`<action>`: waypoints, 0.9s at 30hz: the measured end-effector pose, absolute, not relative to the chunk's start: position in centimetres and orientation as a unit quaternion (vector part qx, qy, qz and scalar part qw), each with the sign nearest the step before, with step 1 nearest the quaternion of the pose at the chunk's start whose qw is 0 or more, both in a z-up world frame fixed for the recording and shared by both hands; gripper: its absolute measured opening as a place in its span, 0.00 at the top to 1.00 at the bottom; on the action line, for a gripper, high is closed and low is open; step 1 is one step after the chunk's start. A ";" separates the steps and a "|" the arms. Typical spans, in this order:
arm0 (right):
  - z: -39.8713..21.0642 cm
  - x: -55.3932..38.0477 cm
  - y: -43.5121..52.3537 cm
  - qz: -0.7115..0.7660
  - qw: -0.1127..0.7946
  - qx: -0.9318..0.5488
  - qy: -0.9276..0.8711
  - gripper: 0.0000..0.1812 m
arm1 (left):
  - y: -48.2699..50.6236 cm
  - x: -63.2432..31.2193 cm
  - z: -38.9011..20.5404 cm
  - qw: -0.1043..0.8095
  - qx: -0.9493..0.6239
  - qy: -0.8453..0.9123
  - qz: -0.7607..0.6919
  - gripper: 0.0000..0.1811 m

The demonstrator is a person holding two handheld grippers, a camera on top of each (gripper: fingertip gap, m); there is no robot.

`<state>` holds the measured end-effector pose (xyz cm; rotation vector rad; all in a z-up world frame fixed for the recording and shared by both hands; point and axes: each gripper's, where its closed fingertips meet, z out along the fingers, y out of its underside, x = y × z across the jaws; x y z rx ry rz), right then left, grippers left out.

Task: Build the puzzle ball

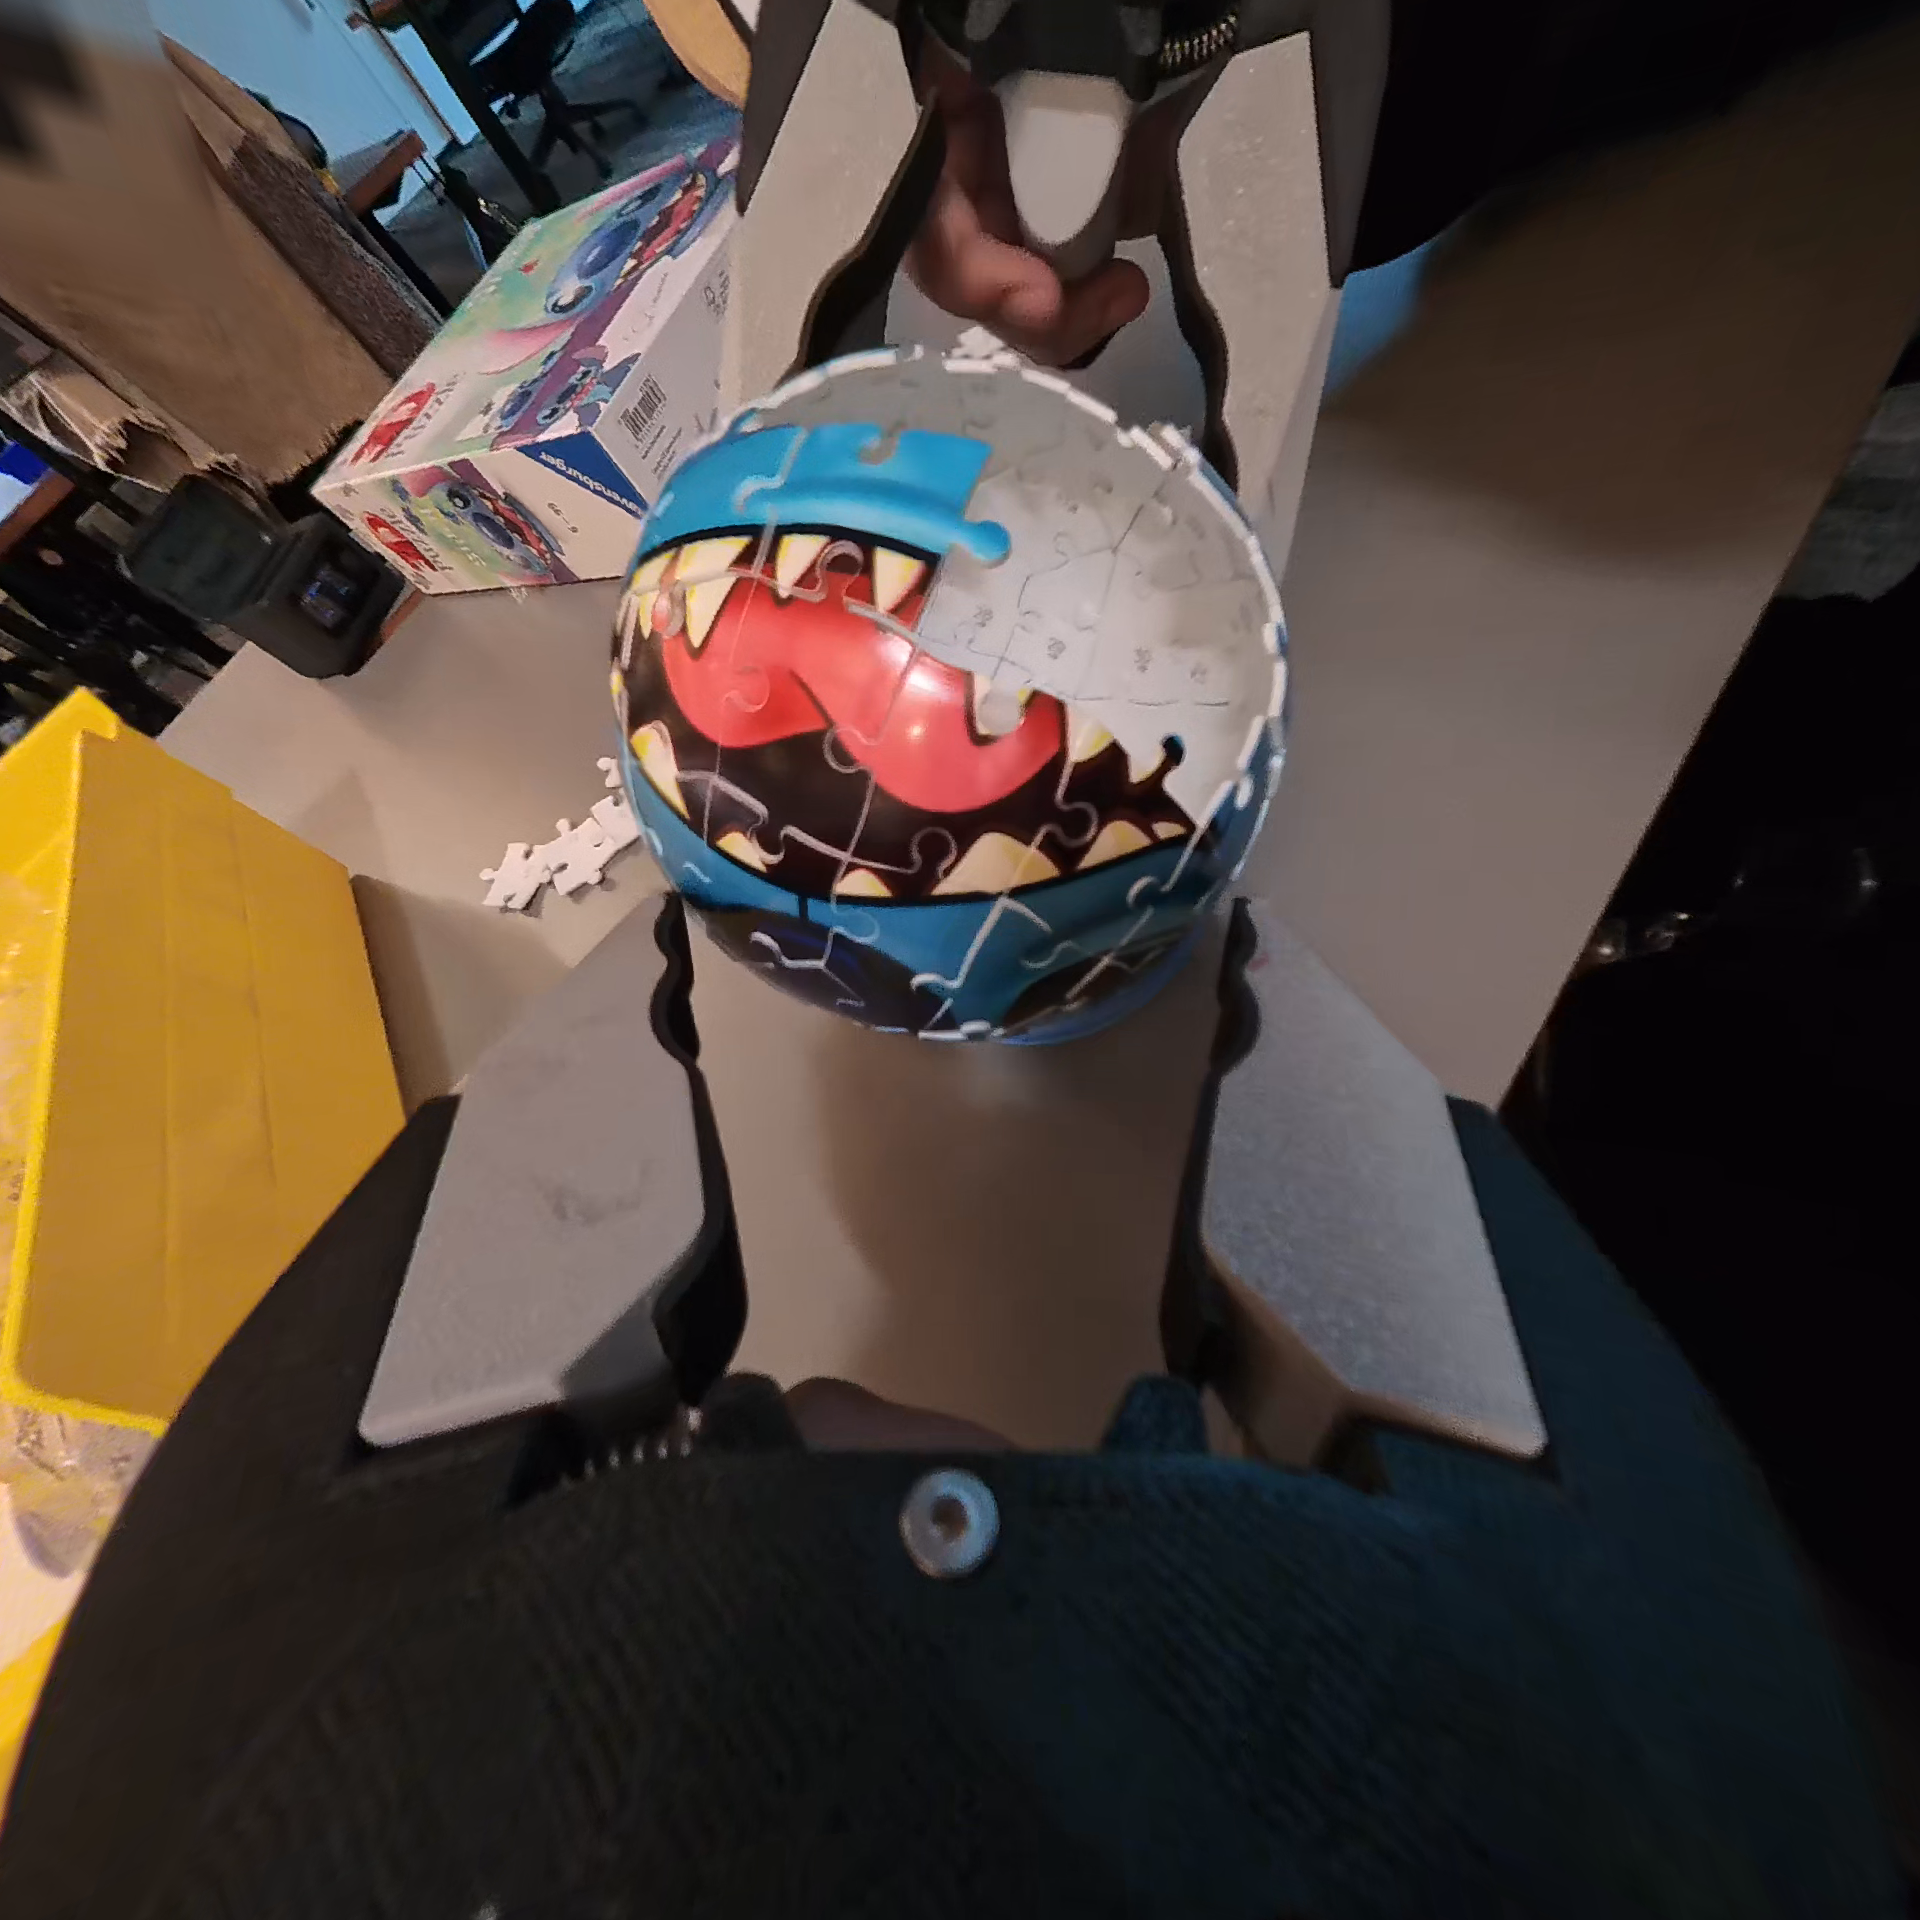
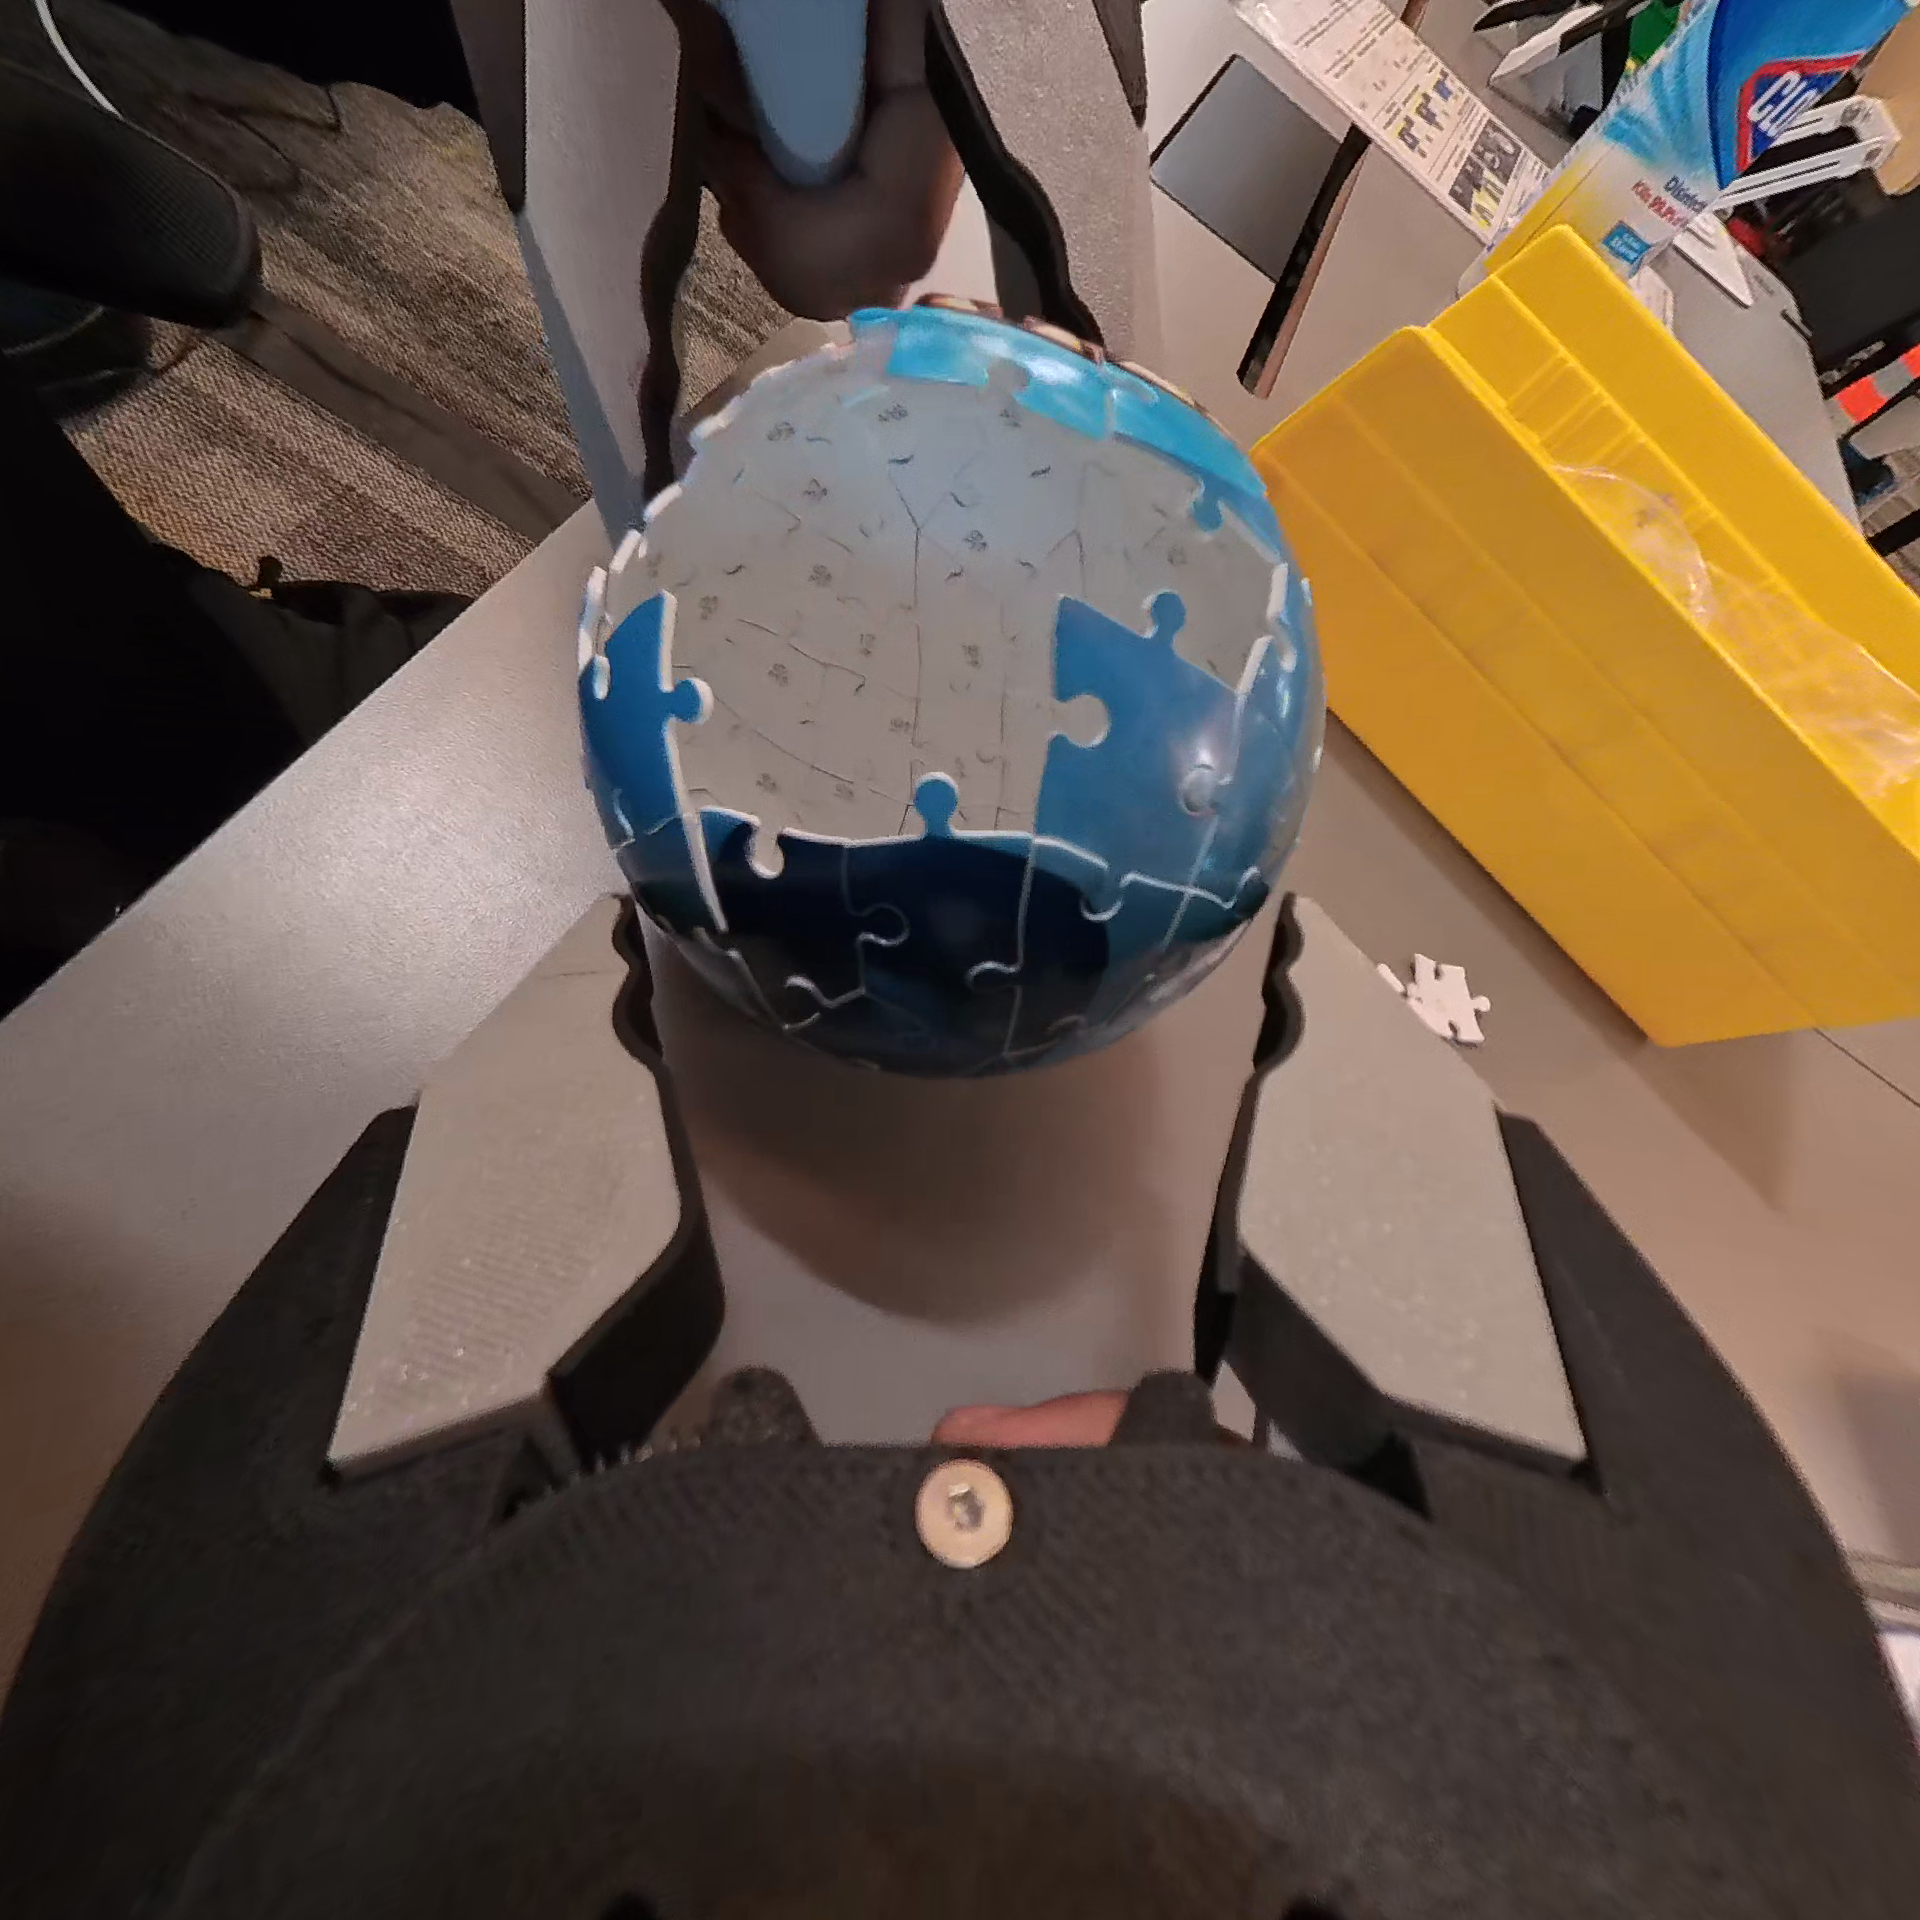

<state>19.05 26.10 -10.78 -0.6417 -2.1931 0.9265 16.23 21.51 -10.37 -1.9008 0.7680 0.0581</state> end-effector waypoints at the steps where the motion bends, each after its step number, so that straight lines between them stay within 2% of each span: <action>1: -10.7 19.2 26.3 0.353 0.332 -0.249 -0.838 0.36 | 21.4 16.2 -10.2 0.522 -0.793 0.315 0.018 0.45; 5: -9.8 20.8 27.7 0.362 0.334 -0.274 -0.826 0.36 | 20.3 16.1 -9.7 0.532 -0.793 0.298 0.008 0.45; 8: -9.3 22.9 30.7 0.353 0.344 -0.316 -0.811 0.43 | 19.0 15.9 -9.4 0.538 -0.793 0.285 0.008 0.45; 10: -9.8 24.8 33.4 0.332 0.341 -0.353 -0.805 0.51 | 18.2 16.0 -9.2 0.544 -0.792 0.276 0.004 0.46; 12: -11.3 27.1 34.9 0.326 0.307 -0.387 -0.806 0.57 | 17.5 16.5 -8.9 0.551 -0.790 0.269 -0.004 0.47; 15: -13.6 29.7 35.4 0.325 0.253 -0.421 -0.808 0.61 | 16.7 17.8 -8.3 0.559 -0.785 0.267 -0.017 0.48; 23: -16.8 30.6 35.3 0.307 0.205 -0.419 -0.829 0.68 | 15.5 23.1 -8.8 0.555 -0.779 0.288 -0.047 0.50; 26: -16.9 30.1 35.0 0.329 0.178 -0.420 -0.827 0.74 | 15.4 25.2 -9.4 0.548 -0.781 0.296 -0.053 0.51; 27: -16.9 29.8 35.3 0.333 0.183 -0.422 -0.823 0.78 | 15.4 26.0 -9.5 0.547 -0.780 0.298 -0.059 0.51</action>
